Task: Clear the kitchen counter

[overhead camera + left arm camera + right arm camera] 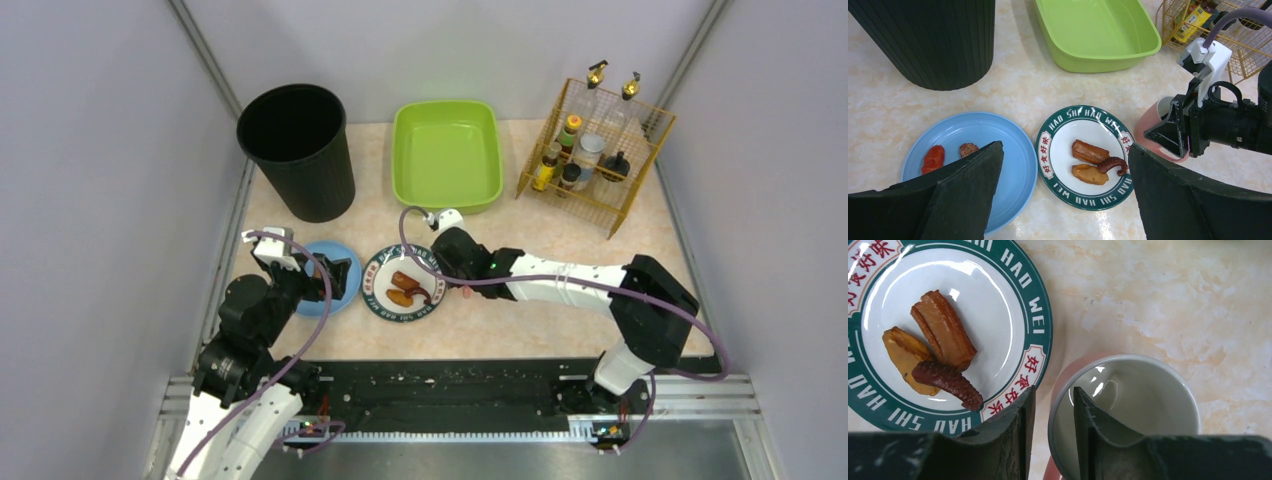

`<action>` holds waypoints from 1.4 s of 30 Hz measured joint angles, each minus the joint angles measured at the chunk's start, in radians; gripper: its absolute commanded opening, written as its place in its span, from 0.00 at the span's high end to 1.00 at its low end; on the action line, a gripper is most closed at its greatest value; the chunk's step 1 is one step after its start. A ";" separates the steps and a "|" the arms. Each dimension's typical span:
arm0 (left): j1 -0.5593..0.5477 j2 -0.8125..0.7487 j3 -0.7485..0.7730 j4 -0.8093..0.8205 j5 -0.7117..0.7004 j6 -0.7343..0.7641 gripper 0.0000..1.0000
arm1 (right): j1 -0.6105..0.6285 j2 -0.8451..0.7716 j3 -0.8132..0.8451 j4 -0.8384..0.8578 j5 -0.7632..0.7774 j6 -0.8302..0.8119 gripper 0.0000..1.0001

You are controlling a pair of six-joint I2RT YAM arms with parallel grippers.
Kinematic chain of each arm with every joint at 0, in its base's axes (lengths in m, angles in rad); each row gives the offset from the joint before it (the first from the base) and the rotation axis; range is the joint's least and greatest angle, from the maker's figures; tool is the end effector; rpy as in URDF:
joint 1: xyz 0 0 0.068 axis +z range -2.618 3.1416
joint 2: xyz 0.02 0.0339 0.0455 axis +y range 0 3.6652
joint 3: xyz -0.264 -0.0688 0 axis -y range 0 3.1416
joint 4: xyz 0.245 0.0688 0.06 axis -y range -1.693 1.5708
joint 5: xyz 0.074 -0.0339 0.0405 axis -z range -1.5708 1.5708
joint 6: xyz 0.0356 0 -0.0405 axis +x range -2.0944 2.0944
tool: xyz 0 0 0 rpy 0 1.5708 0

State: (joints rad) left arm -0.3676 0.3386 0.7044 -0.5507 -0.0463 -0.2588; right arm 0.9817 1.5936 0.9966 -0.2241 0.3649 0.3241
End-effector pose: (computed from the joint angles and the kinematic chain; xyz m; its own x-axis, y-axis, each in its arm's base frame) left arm 0.0809 -0.0294 0.3247 -0.2469 -0.1789 -0.9524 0.2621 0.9339 -0.2433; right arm 0.1969 0.2719 0.2108 -0.5898 -0.3472 -0.7291 -0.4787 0.8775 -0.0306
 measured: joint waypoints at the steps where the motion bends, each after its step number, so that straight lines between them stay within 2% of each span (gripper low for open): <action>1: 0.000 0.000 0.000 0.000 0.000 0.000 0.01 | -0.003 0.003 0.000 0.001 0.000 -0.001 0.73; 3: 0.000 0.000 0.000 0.000 0.000 0.000 0.01 | -0.005 0.005 0.000 -0.001 0.001 -0.006 0.83; 5: 0.000 0.000 0.000 0.000 0.000 0.000 0.01 | -0.005 0.005 0.002 -0.001 0.006 -0.014 0.97; 6: 0.000 0.000 0.000 0.000 0.000 0.000 0.01 | -0.005 0.005 0.002 -0.003 0.010 -0.014 1.00; 17: 0.000 0.000 0.000 0.000 0.001 0.000 0.01 | -0.010 0.003 0.043 -0.077 0.037 -0.054 1.00; 26: 0.000 -0.009 0.000 0.000 0.001 0.000 0.01 | -0.037 -0.010 0.192 -0.095 0.085 -0.124 1.00; 37: 0.000 -0.011 0.000 0.000 0.005 0.000 0.01 | -0.206 0.004 0.436 -0.092 0.090 -0.150 1.00; 42: 0.000 -0.018 0.000 0.000 0.005 0.000 0.01 | -0.267 0.098 0.597 -0.078 0.092 -0.149 1.00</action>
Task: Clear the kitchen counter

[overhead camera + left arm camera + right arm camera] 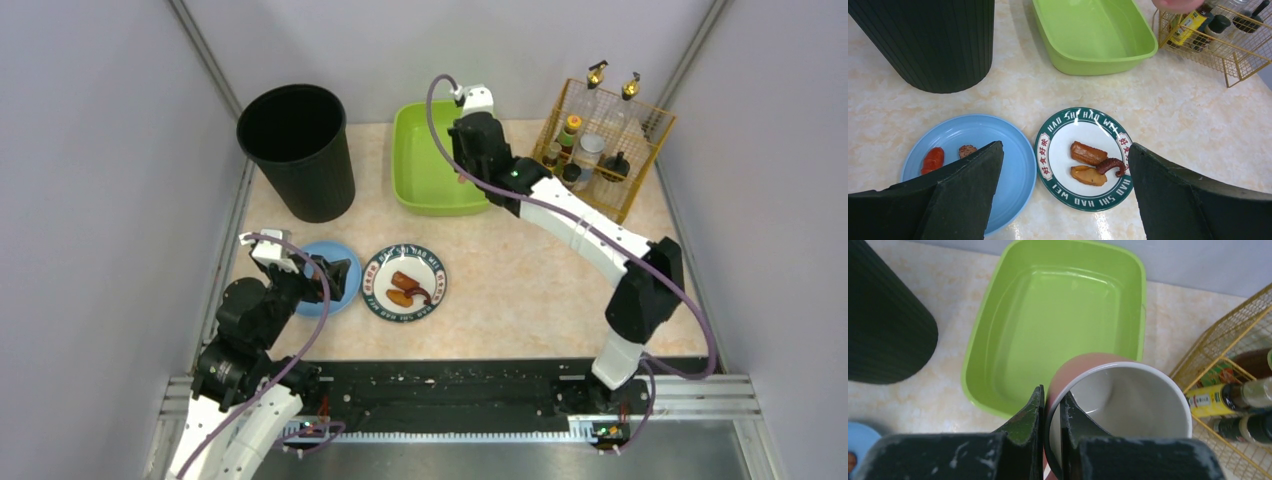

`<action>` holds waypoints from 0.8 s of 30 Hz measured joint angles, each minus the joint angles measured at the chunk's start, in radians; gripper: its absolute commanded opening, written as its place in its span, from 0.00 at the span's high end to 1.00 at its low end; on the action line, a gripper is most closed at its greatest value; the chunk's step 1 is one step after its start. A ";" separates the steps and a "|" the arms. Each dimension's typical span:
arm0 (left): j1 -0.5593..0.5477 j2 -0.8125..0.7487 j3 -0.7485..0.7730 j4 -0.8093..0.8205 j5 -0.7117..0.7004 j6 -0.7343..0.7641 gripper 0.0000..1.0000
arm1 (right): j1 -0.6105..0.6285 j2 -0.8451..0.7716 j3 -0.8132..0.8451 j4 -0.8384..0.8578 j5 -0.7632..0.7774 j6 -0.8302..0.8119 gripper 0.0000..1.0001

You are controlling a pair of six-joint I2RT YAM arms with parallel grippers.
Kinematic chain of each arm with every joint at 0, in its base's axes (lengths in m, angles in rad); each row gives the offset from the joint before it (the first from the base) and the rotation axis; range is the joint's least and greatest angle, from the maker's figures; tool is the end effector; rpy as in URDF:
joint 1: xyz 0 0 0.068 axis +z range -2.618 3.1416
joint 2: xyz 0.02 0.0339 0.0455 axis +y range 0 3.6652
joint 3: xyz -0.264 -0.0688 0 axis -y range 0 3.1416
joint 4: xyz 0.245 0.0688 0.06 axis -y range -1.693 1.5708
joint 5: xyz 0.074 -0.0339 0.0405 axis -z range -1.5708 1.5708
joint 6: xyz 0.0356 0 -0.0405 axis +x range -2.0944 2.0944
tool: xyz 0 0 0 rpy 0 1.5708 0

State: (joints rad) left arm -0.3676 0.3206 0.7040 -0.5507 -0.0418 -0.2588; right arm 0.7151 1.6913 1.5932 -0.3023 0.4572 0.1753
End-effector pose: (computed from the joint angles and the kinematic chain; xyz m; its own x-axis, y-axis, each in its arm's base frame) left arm 0.0773 -0.0282 0.3257 -0.2323 -0.1846 -0.9550 0.2702 0.9310 -0.2456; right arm 0.3116 0.2498 0.3700 -0.3389 -0.0870 -0.9368 -0.2258 0.9741 -0.0088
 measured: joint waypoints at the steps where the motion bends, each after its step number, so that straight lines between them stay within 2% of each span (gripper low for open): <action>1: 0.000 0.000 0.000 0.000 0.000 0.000 0.01 | -0.007 0.025 0.032 0.002 -0.001 0.000 1.00; 6: 0.000 0.000 0.000 0.000 0.000 0.000 0.01 | -0.047 0.174 0.185 0.000 -0.006 0.001 1.00; 17: 0.000 0.000 0.000 0.000 0.000 0.000 0.01 | -0.111 0.414 0.365 -0.130 -0.043 0.019 1.00; 24: 0.000 0.001 0.000 0.000 0.000 0.000 0.01 | -0.124 0.485 0.391 -0.183 -0.089 0.025 1.00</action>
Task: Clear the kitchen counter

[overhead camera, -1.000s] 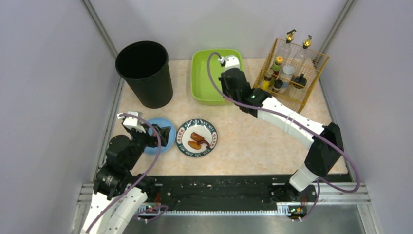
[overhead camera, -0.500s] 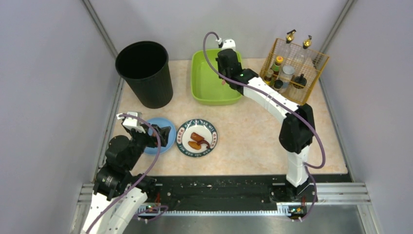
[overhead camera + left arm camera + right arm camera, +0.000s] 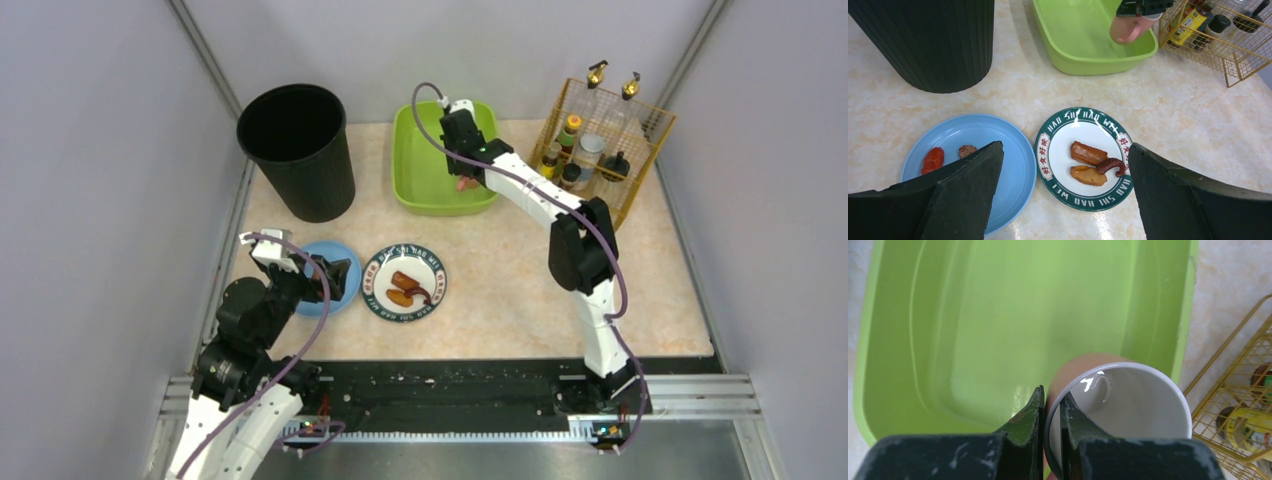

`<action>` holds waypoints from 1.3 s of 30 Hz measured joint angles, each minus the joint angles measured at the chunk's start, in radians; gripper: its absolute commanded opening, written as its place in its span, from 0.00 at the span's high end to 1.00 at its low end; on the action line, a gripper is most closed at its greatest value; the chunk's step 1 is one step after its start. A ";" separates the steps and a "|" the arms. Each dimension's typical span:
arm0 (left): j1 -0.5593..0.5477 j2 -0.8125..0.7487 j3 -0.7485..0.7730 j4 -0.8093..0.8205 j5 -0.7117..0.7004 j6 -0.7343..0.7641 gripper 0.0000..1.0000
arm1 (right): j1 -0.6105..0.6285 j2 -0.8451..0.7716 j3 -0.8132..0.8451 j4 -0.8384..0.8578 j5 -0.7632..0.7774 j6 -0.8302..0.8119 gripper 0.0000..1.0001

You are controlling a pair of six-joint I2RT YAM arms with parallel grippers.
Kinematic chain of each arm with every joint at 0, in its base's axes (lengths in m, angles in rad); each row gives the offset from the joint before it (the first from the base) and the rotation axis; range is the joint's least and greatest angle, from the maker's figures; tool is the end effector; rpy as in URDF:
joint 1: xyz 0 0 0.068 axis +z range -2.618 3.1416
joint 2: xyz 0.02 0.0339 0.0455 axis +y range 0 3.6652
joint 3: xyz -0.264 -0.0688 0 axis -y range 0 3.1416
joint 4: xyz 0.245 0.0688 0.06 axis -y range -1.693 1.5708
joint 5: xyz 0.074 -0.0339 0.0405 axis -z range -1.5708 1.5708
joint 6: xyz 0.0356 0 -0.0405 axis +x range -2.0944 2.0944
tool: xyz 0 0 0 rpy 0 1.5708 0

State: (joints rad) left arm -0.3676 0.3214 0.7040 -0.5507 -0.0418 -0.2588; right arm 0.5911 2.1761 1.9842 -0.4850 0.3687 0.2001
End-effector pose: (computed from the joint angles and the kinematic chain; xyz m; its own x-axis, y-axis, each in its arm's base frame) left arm 0.0775 -0.0282 0.3257 -0.2330 -0.1843 -0.9549 0.2700 0.9310 -0.2456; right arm 0.4271 0.2712 0.2756 -0.5667 -0.1570 -0.8088 -0.1775 0.9819 -0.0663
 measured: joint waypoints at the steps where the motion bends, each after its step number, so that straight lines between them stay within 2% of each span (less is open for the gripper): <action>1: 0.000 0.000 0.000 0.000 0.000 0.000 0.01 | -0.003 0.008 0.000 -0.003 -0.009 0.003 1.00; 9: 0.000 0.000 0.000 0.000 0.000 0.000 0.01 | -0.018 0.031 -0.021 -0.022 -0.050 0.022 1.00; 14: 0.000 0.000 0.000 0.000 0.000 0.000 0.01 | -0.018 0.029 -0.117 0.019 -0.060 0.040 1.00; 24: 0.000 0.000 0.000 0.000 0.000 0.000 0.01 | -0.018 -0.159 -0.415 0.159 -0.080 0.073 1.00; 39: 0.000 0.000 0.000 0.000 0.000 0.000 0.01 | -0.015 -0.268 -0.552 0.163 -0.101 0.091 1.00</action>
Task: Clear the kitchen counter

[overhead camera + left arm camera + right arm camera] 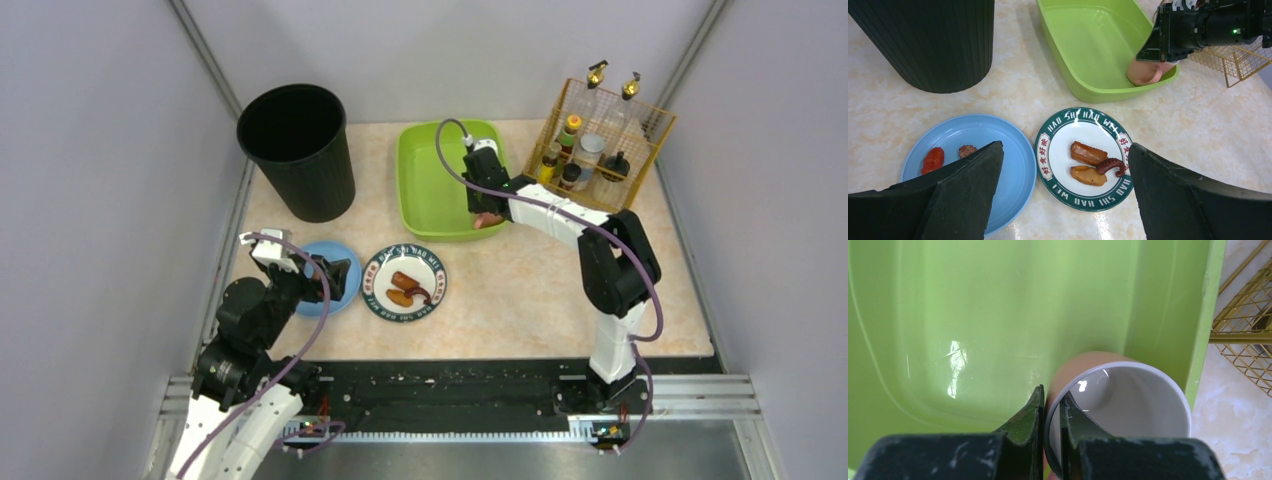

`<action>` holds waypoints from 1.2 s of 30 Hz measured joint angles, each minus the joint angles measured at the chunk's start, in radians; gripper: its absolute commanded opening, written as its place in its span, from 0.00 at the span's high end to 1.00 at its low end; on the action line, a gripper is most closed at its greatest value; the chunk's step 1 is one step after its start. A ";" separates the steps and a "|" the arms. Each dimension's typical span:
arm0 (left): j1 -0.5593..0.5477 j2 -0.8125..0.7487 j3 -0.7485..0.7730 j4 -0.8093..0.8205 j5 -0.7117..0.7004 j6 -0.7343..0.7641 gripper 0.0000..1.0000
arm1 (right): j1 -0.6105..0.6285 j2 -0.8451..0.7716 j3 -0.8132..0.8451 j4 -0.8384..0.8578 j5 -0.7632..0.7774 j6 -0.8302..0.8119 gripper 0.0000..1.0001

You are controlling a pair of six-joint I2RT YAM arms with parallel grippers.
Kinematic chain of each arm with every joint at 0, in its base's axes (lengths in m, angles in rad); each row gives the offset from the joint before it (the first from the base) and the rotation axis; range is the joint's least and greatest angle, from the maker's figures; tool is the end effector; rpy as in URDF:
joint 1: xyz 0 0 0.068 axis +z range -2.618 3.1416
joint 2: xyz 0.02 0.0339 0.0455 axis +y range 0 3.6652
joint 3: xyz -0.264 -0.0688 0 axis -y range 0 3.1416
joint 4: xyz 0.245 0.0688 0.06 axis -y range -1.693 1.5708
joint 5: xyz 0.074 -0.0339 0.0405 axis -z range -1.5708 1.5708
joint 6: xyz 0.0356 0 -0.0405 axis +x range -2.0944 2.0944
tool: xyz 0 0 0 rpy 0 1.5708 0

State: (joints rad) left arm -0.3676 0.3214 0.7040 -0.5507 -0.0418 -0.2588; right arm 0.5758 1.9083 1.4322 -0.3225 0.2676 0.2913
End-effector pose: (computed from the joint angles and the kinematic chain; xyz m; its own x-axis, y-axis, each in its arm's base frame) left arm 0.0775 -0.0282 0.3257 -0.2330 -0.1843 -0.9549 0.2700 0.9310 -0.2456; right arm 0.3643 0.2253 0.2260 -0.6819 -0.1125 -0.7227 -0.1822 0.9831 0.0189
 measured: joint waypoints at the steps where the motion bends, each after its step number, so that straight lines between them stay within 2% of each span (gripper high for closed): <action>1: 0.000 0.000 0.000 0.000 0.000 0.000 0.01 | 0.001 0.000 0.000 -0.001 0.000 0.000 1.00; 4: 0.000 0.000 0.000 0.000 0.000 0.000 0.01 | 0.004 0.000 0.000 -0.001 0.000 0.000 0.89; 7: 0.000 0.000 0.000 0.000 0.000 0.000 0.01 | 0.005 0.000 0.000 -0.007 -0.003 0.002 0.83; 10: 0.000 0.000 0.000 0.000 0.000 0.000 0.01 | 0.005 0.000 0.004 -0.016 -0.004 0.000 0.64; 12: 0.000 0.000 0.000 0.000 0.000 0.000 0.01 | 0.006 0.000 0.005 -0.017 -0.005 0.003 0.59; 22: 0.000 0.000 0.000 0.000 0.000 0.000 0.01 | 0.013 0.000 0.010 -0.023 0.008 -0.003 0.53; 28: 0.000 0.004 0.000 0.000 0.000 0.000 0.01 | 0.023 -0.009 0.018 -0.039 0.040 -0.019 0.44; 36: 0.000 0.004 0.000 0.000 0.000 0.000 0.01 | 0.071 -0.151 0.024 -0.054 0.113 -0.053 0.35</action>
State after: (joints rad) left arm -0.3679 0.3252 0.7040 -0.5503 -0.0414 -0.2588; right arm 0.6468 1.7569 1.4559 -0.3763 0.3809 0.2386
